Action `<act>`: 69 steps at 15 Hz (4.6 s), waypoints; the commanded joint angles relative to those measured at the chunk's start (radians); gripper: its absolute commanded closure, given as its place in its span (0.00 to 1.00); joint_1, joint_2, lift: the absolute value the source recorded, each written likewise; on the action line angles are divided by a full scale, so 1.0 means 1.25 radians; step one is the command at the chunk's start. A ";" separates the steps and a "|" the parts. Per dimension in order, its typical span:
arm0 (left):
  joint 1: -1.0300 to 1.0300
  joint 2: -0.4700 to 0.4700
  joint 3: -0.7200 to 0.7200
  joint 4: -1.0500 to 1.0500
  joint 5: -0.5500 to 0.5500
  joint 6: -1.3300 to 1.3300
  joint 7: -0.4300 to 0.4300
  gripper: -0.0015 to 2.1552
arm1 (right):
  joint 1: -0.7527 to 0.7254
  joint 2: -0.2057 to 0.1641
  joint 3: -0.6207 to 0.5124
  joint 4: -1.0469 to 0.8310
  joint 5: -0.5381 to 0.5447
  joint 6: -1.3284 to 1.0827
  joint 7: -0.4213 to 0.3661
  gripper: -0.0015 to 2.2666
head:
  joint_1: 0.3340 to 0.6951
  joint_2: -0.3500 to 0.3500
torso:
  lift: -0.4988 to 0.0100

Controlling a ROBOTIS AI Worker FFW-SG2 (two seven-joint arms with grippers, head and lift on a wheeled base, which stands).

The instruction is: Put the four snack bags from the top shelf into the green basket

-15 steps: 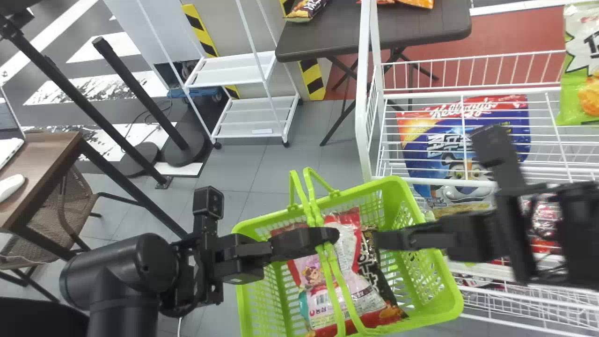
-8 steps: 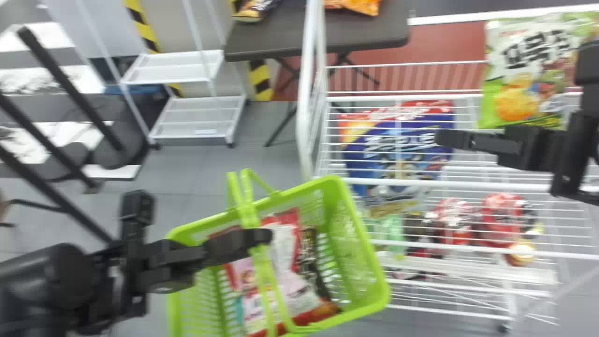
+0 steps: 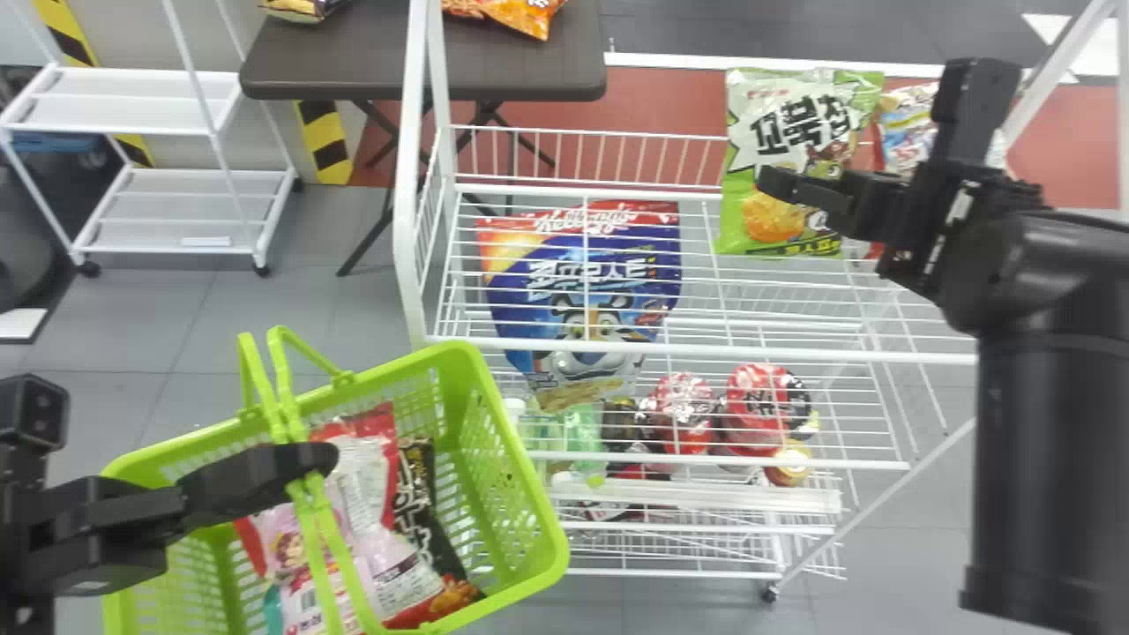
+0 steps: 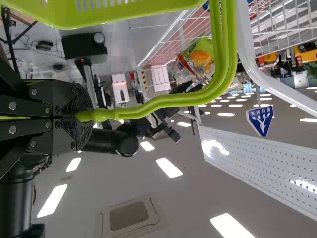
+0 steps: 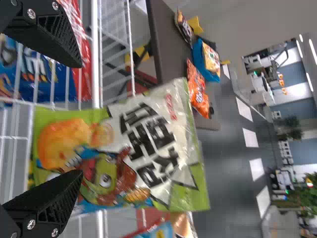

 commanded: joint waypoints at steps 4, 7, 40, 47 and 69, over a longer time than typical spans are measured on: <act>0.005 -0.001 0.006 0.007 0.000 0.001 -0.009 1.00 | -0.131 0.004 0.024 0.301 0.085 -0.185 -0.045 0.05 | 1.00 0.37 | 0.98; 0.010 0.002 0.020 0.013 0.004 0.001 -0.009 1.00 | -0.128 0.004 0.022 0.314 0.071 -0.190 -0.041 0.59 | 1.00 0.39 | 0.98; -0.021 0.004 -0.003 0.034 0.004 0.001 -0.009 1.00 | 0.269 0.014 0.431 -0.476 -0.432 0.594 -0.149 0.99 | 1.00 1.00 | 0.98; -0.032 0.002 -0.006 0.047 0.005 0.001 -0.009 1.00 | 0.265 0.014 0.415 -0.421 -0.401 0.588 -0.116 0.00 | 1.00 1.00 | 0.98; -0.032 0.010 0.007 0.090 0.013 0.001 -0.009 1.00 | 0.010 -0.052 -0.057 0.046 0.191 -0.097 -0.145 0.03 | 1.00 0.18 | 0.98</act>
